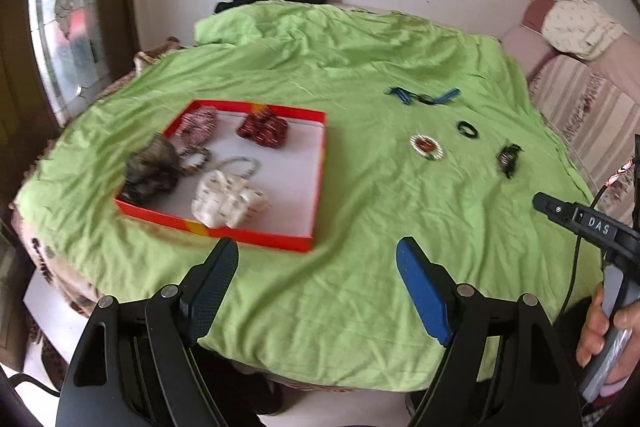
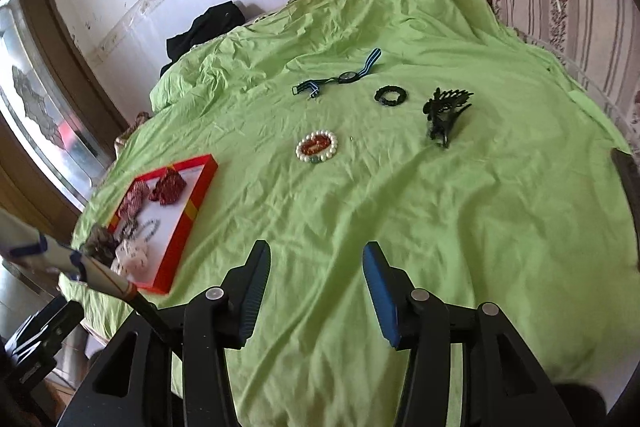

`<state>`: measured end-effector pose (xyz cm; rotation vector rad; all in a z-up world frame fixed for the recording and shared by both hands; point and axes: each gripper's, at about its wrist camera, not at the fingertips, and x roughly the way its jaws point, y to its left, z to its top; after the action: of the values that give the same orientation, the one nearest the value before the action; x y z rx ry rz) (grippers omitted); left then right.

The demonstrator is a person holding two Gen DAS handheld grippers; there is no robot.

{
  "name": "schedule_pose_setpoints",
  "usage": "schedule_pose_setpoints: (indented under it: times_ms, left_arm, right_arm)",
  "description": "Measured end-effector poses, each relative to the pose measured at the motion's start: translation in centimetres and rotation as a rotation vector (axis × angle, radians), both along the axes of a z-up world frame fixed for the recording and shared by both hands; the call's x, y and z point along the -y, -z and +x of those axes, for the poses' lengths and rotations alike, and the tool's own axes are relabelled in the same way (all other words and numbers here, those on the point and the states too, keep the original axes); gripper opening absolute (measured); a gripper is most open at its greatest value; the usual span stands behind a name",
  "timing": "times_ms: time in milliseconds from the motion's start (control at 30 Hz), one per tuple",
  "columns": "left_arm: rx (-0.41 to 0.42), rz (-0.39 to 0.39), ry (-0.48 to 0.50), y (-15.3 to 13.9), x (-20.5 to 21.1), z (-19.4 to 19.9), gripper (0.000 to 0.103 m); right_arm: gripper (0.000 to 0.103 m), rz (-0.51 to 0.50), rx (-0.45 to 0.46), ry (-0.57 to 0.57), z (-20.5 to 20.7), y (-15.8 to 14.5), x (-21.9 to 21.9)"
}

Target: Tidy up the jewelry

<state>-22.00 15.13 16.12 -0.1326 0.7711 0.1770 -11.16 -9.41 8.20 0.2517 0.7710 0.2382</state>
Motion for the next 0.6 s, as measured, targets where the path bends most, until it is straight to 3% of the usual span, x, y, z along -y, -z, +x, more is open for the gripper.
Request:
schedule_pose_setpoints:
  times_ms: [200, 367, 533, 600]
  left_arm:
    - [-0.081, -0.011, 0.038, 1.0, 0.5, 5.3, 0.080]
    - [-0.113, -0.121, 0.125, 1.7, 2.1, 10.4, 0.080]
    - [-0.134, -0.229, 0.191, 2.4, 3.8, 16.8, 0.080]
    - [-0.136, -0.233, 0.201, 3.1, 4.5, 19.4, 0.071]
  right_arm:
    - [0.052, -0.005, 0.025, 0.030, 3.0, 0.5, 2.2]
    - [0.052, 0.025, -0.010, 0.077, 6.6, 1.7, 4.7]
    - [0.052, 0.089, -0.018, 0.130, 12.6, 2.0, 6.1]
    - [0.042, 0.109, -0.021, 0.116, 15.6, 2.4, 5.5]
